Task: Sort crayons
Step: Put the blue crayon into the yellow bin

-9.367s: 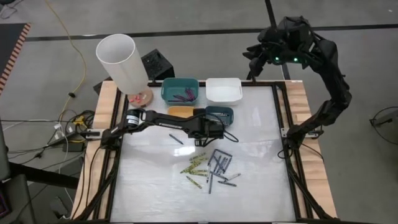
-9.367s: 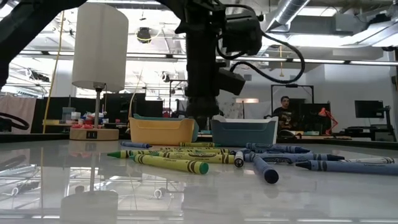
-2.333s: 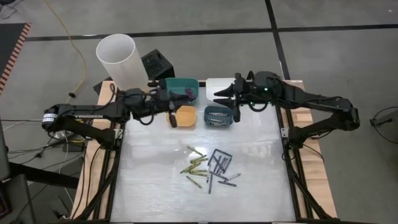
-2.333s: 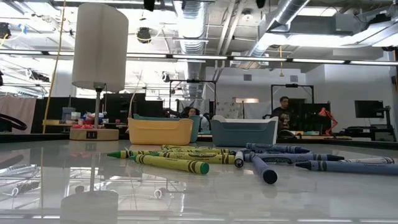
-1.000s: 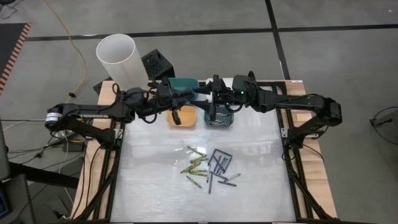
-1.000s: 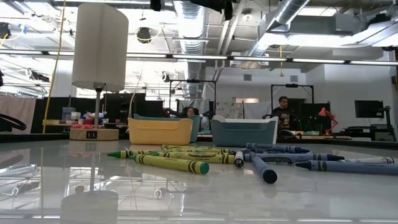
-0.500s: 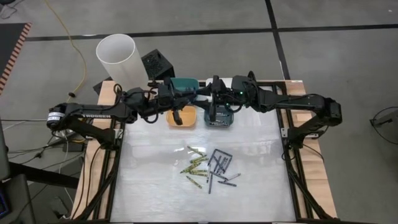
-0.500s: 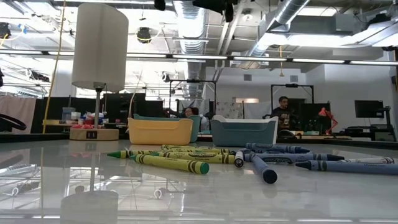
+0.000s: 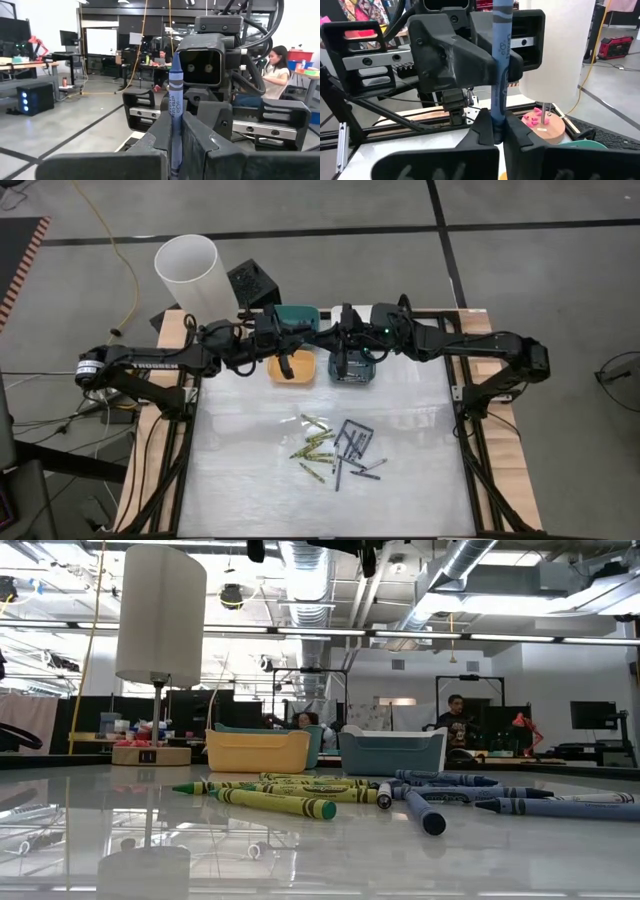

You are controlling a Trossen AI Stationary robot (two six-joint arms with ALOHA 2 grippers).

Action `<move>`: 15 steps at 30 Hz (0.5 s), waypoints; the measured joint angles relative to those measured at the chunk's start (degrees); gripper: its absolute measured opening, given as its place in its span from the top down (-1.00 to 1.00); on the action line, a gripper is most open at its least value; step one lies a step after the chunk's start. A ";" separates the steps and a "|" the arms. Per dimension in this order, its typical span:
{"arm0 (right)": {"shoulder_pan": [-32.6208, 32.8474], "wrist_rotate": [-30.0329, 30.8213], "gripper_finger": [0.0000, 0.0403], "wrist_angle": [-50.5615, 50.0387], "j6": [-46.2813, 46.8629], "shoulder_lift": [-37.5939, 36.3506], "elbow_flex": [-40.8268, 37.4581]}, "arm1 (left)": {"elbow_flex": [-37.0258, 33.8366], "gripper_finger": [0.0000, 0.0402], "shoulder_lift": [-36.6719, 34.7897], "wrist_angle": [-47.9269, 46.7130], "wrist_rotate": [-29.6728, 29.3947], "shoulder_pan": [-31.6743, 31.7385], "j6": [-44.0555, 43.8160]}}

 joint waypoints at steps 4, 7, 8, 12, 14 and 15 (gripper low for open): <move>0.00 0.10 0.98 -0.97 0.07 0.00 0.00 | 0.00 0.94 0.00 -0.49 -0.58 -0.02 -0.37; -0.07 0.31 0.98 -1.94 0.56 0.00 0.00 | 0.01 0.88 0.00 -2.33 -1.74 -0.02 -1.13; -0.07 0.35 0.98 -2.32 0.66 0.02 0.00 | 0.02 0.85 -0.01 -3.19 -1.76 -0.02 -1.11; -0.11 2.35 0.99 -3.20 0.74 0.02 0.00 | 0.04 0.64 -0.04 -6.81 -1.66 -0.02 -1.33; -0.52 2.80 0.99 -3.87 0.78 0.02 0.00 | 0.04 0.53 -0.04 -8.87 -1.68 -0.04 -1.54; -0.76 2.85 0.99 -4.07 0.93 0.02 0.00 | 0.04 0.47 -0.09 -9.97 -1.70 -0.04 -1.76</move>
